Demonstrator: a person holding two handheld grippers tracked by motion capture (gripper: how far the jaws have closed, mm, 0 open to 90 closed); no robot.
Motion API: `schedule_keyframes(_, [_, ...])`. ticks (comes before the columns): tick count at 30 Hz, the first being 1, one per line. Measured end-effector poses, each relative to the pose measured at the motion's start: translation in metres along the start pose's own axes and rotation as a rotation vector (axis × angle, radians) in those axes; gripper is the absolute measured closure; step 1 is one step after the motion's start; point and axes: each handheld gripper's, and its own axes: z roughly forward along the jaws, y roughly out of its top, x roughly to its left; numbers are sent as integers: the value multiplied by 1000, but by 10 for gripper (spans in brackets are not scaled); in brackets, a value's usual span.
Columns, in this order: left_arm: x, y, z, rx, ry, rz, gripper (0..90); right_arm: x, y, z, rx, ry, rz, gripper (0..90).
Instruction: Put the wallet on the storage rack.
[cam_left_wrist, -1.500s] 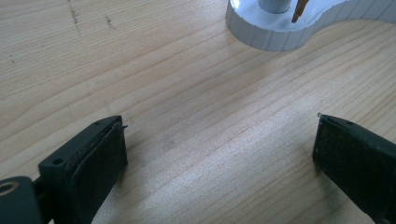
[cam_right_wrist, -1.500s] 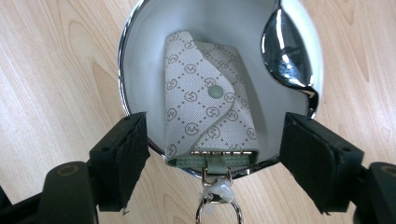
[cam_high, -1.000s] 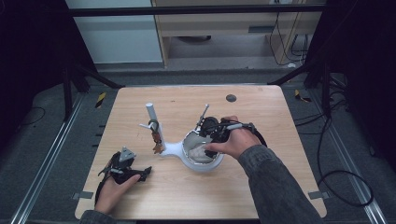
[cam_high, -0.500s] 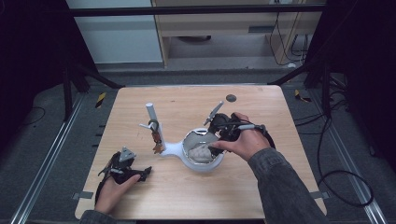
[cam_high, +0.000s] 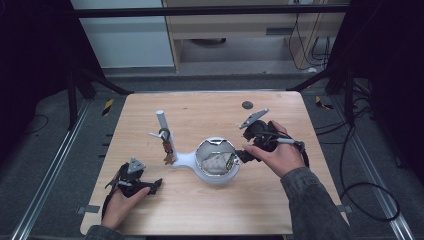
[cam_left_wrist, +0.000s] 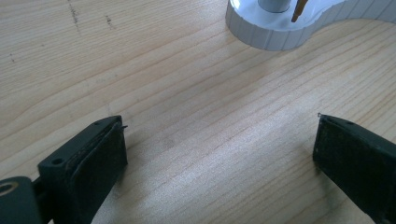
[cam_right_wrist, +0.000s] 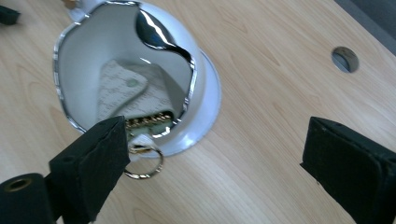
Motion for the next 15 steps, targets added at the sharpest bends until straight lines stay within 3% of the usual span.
schedule_keyframes(7, [0, 0, 0, 0, 0, 0, 21, -15, -27, -2, -56, -49, 83, 95])
schedule_keyframes(15, [0, 0, 0, 0, -1, 0, 21, -25, -49, 0, -77, -66, 127, 95])
